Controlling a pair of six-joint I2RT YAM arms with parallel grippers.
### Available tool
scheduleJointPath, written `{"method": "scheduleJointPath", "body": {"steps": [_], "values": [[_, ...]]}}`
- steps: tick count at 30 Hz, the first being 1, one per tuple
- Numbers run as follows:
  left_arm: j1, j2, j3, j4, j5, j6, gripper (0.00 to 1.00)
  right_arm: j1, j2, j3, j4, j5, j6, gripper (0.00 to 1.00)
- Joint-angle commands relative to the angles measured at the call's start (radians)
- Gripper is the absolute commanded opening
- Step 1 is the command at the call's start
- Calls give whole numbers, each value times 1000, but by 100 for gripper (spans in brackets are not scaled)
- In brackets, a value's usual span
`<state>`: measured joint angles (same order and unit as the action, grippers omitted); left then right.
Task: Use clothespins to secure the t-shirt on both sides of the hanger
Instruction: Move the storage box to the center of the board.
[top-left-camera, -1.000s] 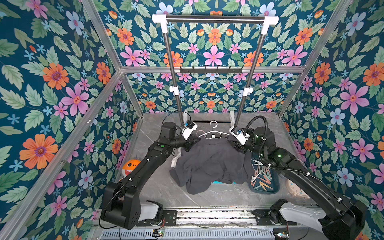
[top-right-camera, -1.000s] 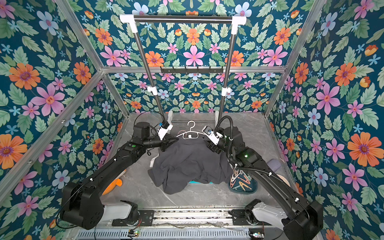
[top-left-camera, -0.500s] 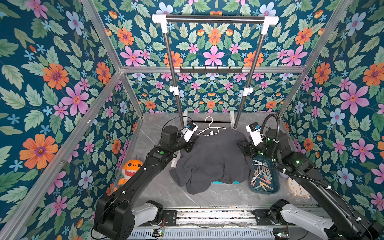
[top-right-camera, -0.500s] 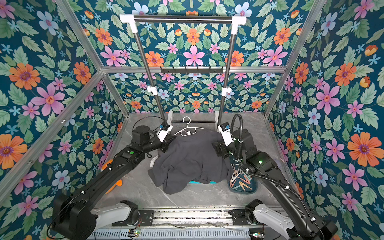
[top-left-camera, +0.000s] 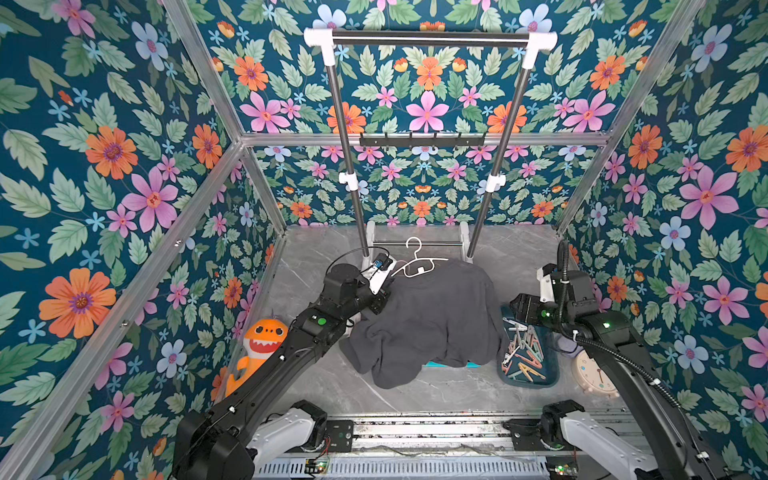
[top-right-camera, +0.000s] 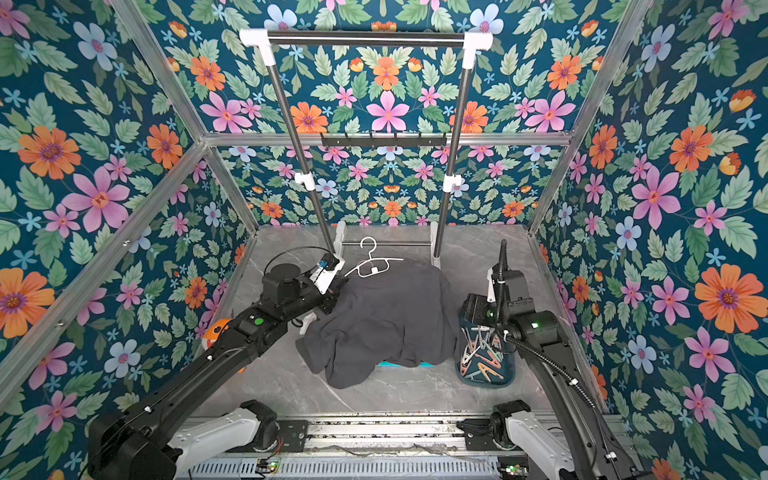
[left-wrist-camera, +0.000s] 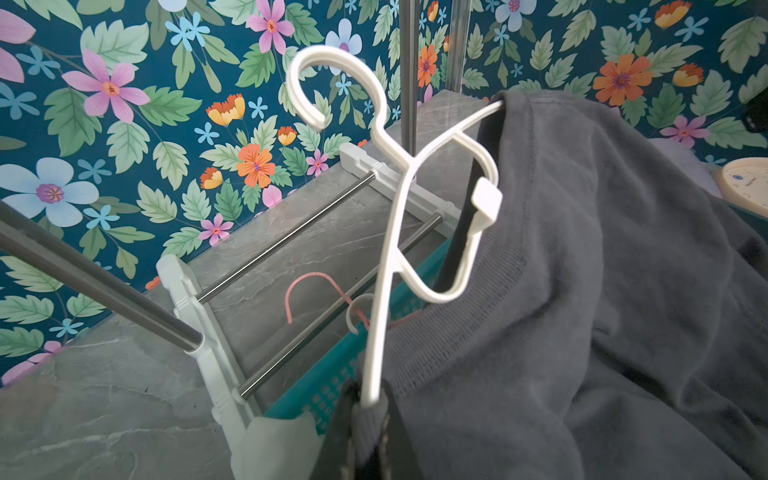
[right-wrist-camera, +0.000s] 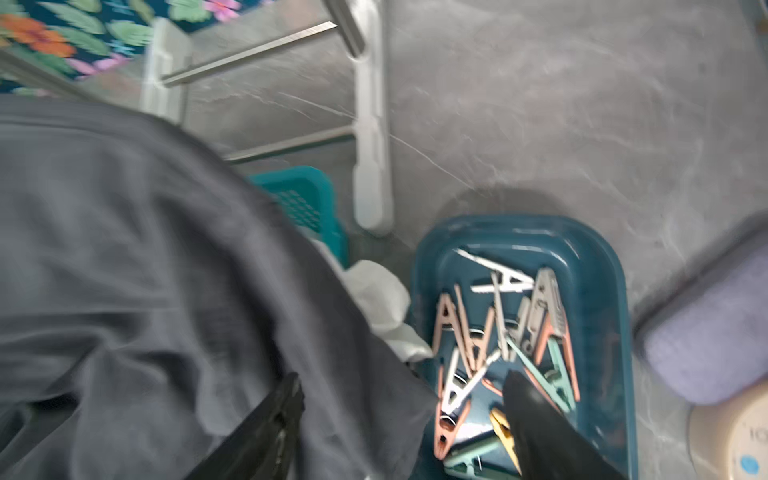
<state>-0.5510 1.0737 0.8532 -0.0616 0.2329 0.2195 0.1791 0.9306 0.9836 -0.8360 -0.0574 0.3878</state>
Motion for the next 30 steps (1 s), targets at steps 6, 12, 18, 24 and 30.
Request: {"method": "scheduleJointPath", "body": {"steps": [6, 12, 18, 24, 30], "values": [[-47, -7, 86, -100, -132, 53, 0, -90, 50, -87, -42, -45, 64, 78], [-56, -19, 147, -184, -175, 83, 0, -95, 91, -138, -10, -63, 80, 75], [-74, -50, 141, -205, -175, 103, 0, -94, 120, -159, 11, -5, 100, 71], [-106, -39, 118, -180, -175, 103, 0, -94, 188, -170, 82, 88, 116, 62], [-128, -12, 126, -178, -184, 100, 0, -94, 296, -154, 120, 120, 111, 52]]}}
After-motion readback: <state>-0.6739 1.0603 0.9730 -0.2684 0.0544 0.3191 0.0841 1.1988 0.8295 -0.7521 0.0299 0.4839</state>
